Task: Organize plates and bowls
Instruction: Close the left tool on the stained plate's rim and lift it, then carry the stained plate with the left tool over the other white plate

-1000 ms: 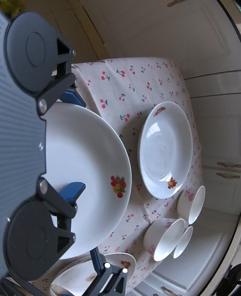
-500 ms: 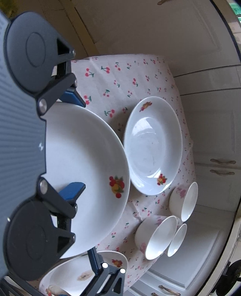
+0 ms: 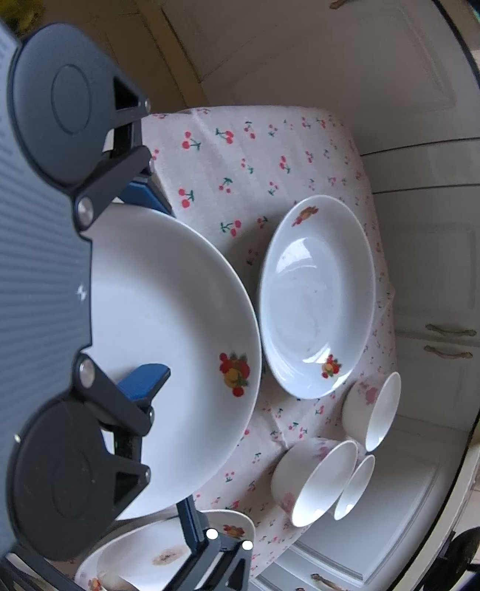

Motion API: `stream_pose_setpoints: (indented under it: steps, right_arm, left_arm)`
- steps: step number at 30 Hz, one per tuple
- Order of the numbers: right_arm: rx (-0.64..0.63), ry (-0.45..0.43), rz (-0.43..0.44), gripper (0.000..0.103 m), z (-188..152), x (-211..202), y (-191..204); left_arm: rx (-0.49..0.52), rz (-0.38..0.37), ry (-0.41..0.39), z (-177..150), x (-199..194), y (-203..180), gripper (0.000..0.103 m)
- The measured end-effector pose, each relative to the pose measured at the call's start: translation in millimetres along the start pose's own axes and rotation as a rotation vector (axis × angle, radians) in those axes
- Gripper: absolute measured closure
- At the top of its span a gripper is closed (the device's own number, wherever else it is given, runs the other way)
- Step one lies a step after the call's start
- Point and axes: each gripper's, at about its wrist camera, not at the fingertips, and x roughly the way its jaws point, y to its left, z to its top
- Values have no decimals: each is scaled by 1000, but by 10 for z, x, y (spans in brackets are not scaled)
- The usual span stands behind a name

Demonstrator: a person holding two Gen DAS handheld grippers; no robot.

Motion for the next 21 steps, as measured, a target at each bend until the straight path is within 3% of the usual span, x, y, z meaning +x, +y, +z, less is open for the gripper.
stream_pose_setpoints:
  steps: [5,8,21]
  right_arm:
    - [-10,-5,-10,0,-16,-27,20]
    - [-12,-17,-9,0,-32,-116,15]
    - [16,-100,-51,0,-186,-568,72]
  left_arm:
    - [21,32,-8,-30,-52,-41,10]
    - [49,76,-28,-64,-154,-97,8]
    - [75,140,-96,-128,-598,-328,4]
